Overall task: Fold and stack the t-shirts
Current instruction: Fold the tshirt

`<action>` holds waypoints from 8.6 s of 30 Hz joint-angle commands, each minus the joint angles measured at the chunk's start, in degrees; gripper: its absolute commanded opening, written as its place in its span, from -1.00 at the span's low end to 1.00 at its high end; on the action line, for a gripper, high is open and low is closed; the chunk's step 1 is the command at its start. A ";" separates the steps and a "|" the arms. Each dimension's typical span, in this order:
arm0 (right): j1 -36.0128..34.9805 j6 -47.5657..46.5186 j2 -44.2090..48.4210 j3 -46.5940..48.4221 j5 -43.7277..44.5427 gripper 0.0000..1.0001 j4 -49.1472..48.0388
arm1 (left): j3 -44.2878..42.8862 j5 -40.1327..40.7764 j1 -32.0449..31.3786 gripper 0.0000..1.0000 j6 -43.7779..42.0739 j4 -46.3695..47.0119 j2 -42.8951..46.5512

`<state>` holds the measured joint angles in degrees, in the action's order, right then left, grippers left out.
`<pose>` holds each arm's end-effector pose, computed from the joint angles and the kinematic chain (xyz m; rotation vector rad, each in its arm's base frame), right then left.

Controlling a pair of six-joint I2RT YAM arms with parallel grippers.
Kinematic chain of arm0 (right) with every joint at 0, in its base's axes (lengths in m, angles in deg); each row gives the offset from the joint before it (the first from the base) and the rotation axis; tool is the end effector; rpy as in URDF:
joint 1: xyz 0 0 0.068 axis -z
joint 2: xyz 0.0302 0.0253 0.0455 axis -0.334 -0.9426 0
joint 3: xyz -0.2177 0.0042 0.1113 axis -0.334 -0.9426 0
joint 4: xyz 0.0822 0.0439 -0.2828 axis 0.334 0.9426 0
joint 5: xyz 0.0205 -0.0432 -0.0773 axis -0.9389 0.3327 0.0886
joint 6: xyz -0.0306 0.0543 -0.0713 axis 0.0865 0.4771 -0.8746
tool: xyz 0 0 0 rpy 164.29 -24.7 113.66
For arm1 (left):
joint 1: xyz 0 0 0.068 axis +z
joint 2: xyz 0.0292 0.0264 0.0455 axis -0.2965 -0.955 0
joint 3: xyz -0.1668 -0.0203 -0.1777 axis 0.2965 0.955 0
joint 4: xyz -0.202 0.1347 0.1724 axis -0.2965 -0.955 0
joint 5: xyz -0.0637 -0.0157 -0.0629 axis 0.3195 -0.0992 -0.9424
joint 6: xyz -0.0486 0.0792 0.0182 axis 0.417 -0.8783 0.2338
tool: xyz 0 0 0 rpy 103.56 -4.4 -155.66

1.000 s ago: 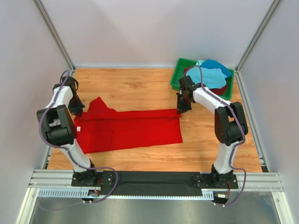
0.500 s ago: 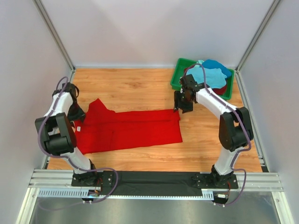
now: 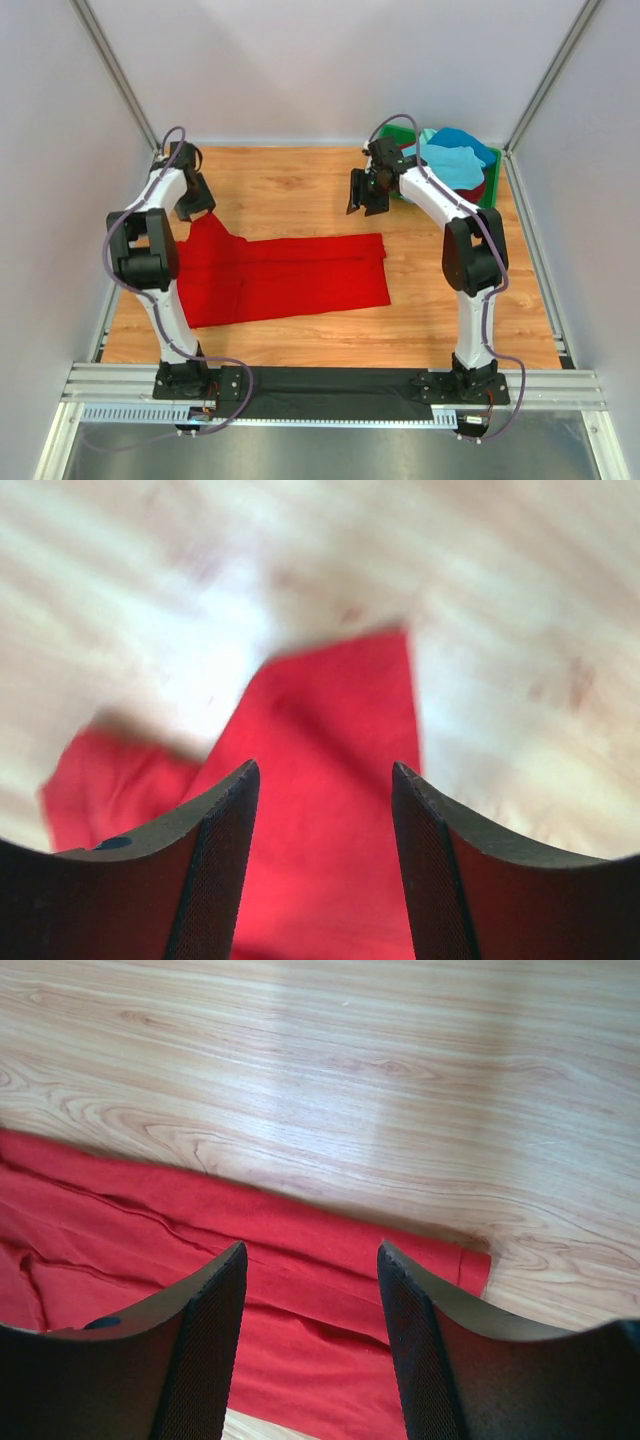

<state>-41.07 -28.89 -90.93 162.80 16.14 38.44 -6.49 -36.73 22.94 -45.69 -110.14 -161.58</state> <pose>0.4561 0.2002 0.1513 -0.1091 2.7075 0.5196 0.4548 0.0586 0.1278 -0.7693 2.5840 0.1072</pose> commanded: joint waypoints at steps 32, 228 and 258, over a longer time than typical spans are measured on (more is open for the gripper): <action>-3.57 3.46 4.02 -7.38 -7.41 0.09 -3.05 | -0.96 -1.10 -0.95 -1.00 -1.72 -9.11 12.83; -0.06 7.24 4.55 -6.95 3.04 -0.31 12.94 | 5.48 -26.42 -17.99 -0.59 -0.06 -9.64 12.71; -4.25 1.69 10.94 -8.18 23.28 0.30 10.14 | 26.80 -14.44 2.55 -0.31 0.03 -20.10 37.38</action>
<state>-38.87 -26.60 -87.91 150.39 39.79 48.10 15.02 -46.61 21.48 -45.43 -127.87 -124.43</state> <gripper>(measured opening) 0.626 0.353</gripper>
